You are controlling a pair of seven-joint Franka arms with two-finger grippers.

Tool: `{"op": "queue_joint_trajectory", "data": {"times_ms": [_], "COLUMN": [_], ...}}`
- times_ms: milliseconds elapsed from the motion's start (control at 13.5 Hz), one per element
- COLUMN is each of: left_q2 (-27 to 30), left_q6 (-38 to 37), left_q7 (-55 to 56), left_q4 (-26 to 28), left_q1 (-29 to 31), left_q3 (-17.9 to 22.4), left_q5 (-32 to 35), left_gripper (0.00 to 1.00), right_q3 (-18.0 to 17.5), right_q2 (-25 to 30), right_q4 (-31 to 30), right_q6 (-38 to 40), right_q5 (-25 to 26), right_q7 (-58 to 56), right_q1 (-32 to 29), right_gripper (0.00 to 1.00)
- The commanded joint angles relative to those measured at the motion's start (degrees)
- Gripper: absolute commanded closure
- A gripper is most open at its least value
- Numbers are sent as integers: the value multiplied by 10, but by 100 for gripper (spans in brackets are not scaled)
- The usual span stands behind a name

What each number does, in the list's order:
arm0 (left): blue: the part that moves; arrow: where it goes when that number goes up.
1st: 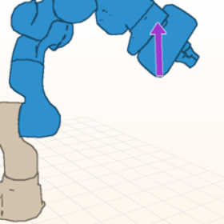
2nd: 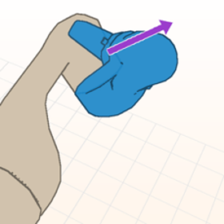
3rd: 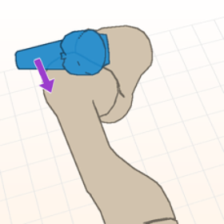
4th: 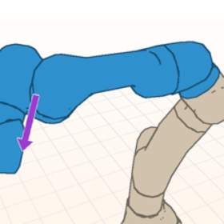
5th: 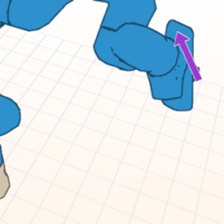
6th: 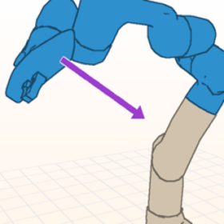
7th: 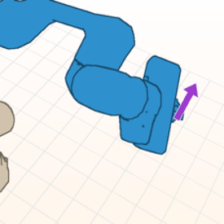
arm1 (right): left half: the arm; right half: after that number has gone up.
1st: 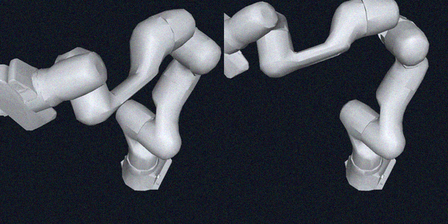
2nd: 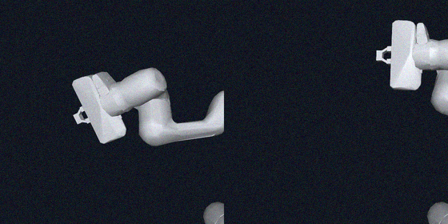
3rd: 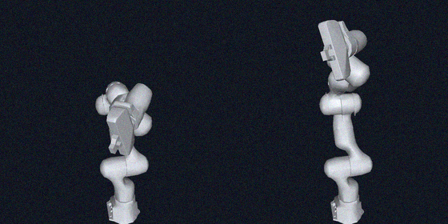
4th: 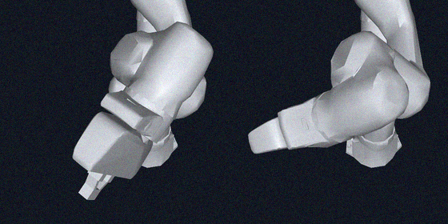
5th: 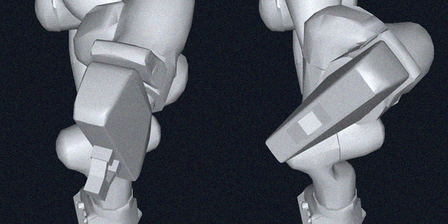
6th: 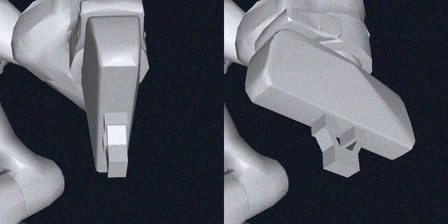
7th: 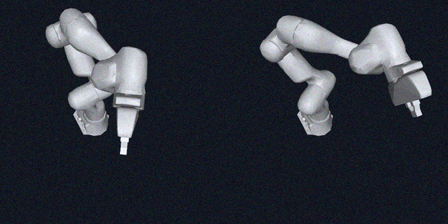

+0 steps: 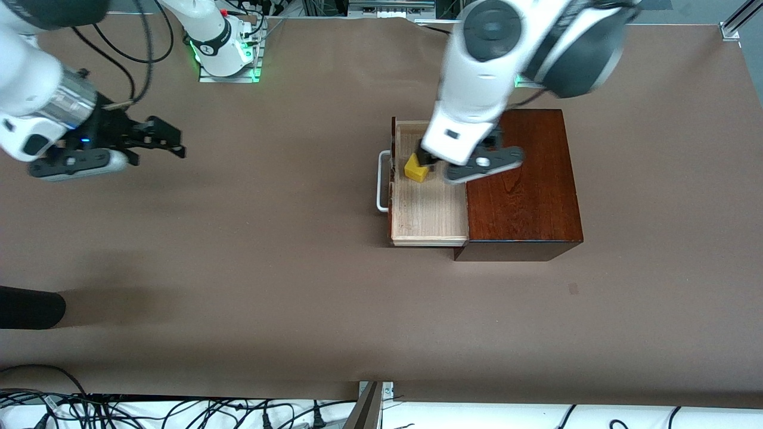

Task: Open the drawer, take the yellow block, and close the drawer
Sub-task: 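Pull the drawer open with the left gripper while the right gripper approaches, then lower the right gripper into the drawer while the left gripper withdraws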

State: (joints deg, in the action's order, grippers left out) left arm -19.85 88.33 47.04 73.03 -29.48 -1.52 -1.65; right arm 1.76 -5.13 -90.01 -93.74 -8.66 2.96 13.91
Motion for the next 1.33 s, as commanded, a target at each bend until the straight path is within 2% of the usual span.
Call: {"op": "queue_joint_trajectory", "data": {"times_ms": [0, 148, 222, 369, 591, 813, 1034, 1256], "left_q2": [67, 89, 104, 134, 195, 226, 254, 252], "left_q6": [-48, -71, -75, -78, -59, -34, -11, -23], "left_q7": [-123, -219, -259, -334, -399, -413, -425, -427], "left_q4": [40, 46, 57, 90, 165, 205, 239, 230], "left_q1": [82, 138, 150, 148, 146, 144, 142, 147], "left_q3": [-5, 4, 20, 83, 135, 147, 147, 145], "left_q5": [-29, -29, -29, -30, -27, 3, 18, 18], "left_gripper": [0, 0, 0, 0, 0, 0, 0, 0], "right_q3": [-3, -3, -3, -4, -3, -6, -39, -48], "right_q2": [-29, -41, -46, -51, -59, -75, -110, -142], "right_q4": [39, 47, 48, 47, 47, 47, 48, 52], "right_q6": [2, 1, -5, -29, -50, -79, -150, -176], "right_q5": [-7, -6, -6, -7, -7, -7, -7, -5], "right_q7": [-4, -2, -2, -1, 8, -6, -15, -9], "right_q1": [32, 70, 85, 113, 165, 204, 227, 261], "right_gripper": [0, 0, 0, 0, 0, 0, 0, 0]}}
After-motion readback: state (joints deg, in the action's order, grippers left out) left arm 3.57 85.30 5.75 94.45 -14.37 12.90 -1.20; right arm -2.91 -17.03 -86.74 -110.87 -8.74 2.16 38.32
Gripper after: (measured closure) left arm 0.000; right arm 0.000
